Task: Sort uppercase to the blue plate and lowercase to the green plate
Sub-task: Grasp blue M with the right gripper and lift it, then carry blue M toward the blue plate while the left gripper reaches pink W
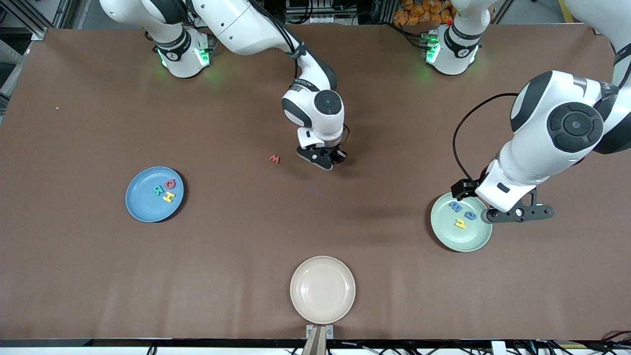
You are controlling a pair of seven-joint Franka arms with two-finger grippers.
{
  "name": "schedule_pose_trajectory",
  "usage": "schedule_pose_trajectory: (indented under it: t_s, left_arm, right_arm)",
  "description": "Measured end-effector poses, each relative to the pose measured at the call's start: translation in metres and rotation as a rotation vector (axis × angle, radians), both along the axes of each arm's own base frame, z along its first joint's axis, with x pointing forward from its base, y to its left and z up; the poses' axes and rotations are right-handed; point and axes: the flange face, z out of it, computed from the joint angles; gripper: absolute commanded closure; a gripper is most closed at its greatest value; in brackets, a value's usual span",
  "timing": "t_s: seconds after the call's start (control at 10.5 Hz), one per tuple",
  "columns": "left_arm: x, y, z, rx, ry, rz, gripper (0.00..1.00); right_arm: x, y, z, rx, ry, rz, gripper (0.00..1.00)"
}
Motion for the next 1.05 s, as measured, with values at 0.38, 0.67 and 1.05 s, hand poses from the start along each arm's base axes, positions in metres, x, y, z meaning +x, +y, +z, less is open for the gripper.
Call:
schedule_pose_trajectory:
  t_s: [0.38,0.67,1.05]
  left_arm:
    - [-0.011,-0.031,0.005,-0.015,-0.002,-0.052,0.00]
    - [-0.023,-0.060,0.008,-0.055,0.014,-0.094,0.00]
    - [-0.040,-0.099,0.008,-0.113,0.048,-0.042,0.00]
  right_arm:
    - [0.002,-0.001,0.001,-0.003,-0.001,-0.002,0.73]
    - [0.034,-0.011,0.026,-0.036,0.011,-0.046,0.75]
    - [0.106,-0.088,0.069,-0.145,0.112,-0.082,0.76]
